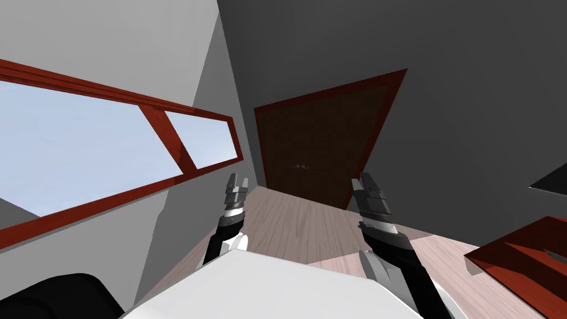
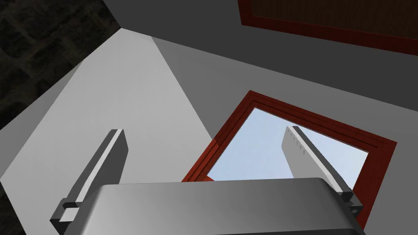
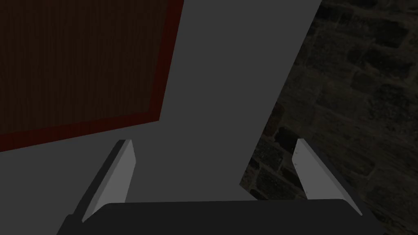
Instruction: Pull the door open
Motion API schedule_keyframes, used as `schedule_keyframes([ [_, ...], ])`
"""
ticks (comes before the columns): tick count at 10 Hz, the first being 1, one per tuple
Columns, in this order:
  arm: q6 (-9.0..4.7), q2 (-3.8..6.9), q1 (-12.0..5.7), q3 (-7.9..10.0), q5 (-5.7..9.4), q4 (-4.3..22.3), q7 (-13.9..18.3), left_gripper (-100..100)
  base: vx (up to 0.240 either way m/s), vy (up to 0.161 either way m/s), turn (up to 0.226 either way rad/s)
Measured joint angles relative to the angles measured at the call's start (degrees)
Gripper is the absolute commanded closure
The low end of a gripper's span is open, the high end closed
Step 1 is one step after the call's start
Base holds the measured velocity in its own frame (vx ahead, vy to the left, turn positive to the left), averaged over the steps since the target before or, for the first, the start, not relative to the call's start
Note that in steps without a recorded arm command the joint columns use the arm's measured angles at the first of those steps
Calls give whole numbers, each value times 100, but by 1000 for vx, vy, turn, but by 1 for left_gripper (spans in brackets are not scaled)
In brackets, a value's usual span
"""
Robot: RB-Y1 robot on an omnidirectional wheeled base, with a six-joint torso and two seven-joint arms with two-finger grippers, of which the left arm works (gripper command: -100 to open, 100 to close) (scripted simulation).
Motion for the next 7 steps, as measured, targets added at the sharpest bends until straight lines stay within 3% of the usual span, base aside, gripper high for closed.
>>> schedule_keyframes([
  [7,-159,309,-265,59,22,886,207,-100,136,-30,-73],
])
